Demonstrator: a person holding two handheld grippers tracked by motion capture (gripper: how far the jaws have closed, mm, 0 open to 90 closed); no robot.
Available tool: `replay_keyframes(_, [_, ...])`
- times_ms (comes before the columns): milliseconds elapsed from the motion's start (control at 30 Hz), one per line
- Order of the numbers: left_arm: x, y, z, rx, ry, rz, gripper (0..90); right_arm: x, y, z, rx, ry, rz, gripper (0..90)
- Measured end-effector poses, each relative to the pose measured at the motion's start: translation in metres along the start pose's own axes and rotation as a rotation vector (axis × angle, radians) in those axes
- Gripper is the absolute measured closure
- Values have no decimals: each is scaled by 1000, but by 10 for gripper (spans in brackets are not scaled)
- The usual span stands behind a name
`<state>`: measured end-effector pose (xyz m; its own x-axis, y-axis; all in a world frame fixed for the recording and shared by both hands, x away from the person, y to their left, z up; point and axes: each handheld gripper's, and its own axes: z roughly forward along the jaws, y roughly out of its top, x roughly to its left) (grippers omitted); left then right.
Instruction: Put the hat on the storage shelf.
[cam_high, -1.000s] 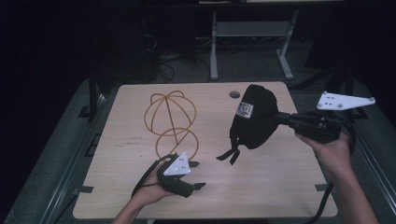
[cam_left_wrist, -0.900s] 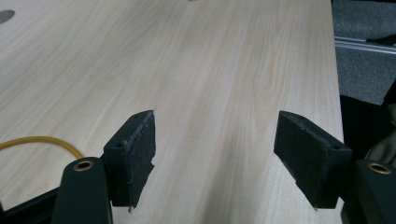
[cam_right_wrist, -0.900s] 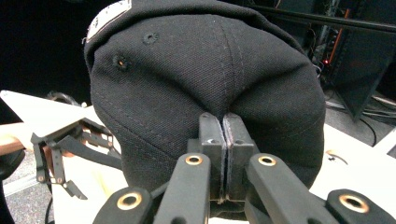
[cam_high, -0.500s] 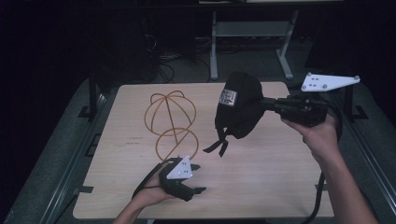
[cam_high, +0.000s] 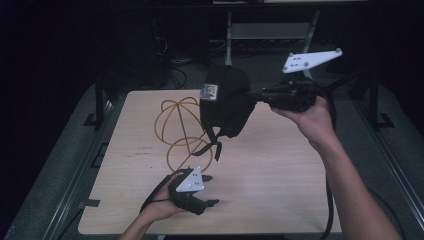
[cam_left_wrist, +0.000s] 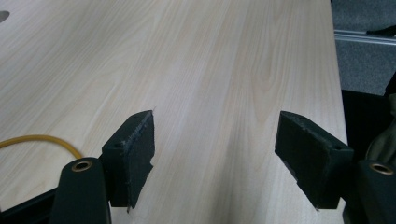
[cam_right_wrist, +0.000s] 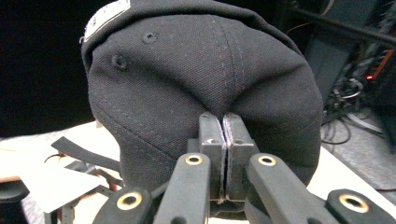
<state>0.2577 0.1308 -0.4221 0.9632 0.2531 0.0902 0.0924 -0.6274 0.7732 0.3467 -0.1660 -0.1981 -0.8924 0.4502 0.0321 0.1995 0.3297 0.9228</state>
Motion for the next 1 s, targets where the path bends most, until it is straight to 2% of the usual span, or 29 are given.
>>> replay_keyframes(167, [-1, 0, 1, -14, -6, -3, 286, 4, 19, 29, 48, 48, -30, 885])
replay_keyframes(200, [-2, 0, 2, -19, -18, -17, 286, 5, 22, 33, 54, 54, -35, 885])
replay_keyframes(267, [-1, 1, 2, -25, -31, -14, 286, 7, 29, 46, 63, 74, -40, 885])
replay_keyframes(300, [-1, 1, 3, -23, -33, -16, 286, 7, 32, 52, 78, 77, -40, 885])
replay_keyframes(333, [-1, 1, 3, -20, -35, 0, 286, 6, 35, 60, 100, 69, -46, 885])
replay_keyframes(433, [-4, 2, 6, -11, -43, 8, 286, 8, 41, 76, 126, 83, -51, 886])
replay_keyframes(567, [-5, 3, 8, -17, -64, 14, 285, 10, 48, 88, 137, 98, -48, 885])
replay_keyframes(600, [-4, 3, 9, -21, -65, 4, 286, 14, 55, 100, 142, 88, -69, 885])
replay_keyframes(633, [-4, 3, 10, -22, -66, 0, 286, 14, 57, 103, 146, 89, -72, 885])
replay_keyframes(733, [-4, 2, 12, -18, -66, 2, 286, 17, 62, 117, 158, 98, -68, 885])
replay_keyframes(867, [-5, 2, 12, 2, -61, 28, 287, 18, 65, 135, 177, 108, -34, 884])
replay_keyframes(1000, [-4, 1, 12, 1, -57, 27, 286, 16, 67, 152, 193, 113, -10, 884])
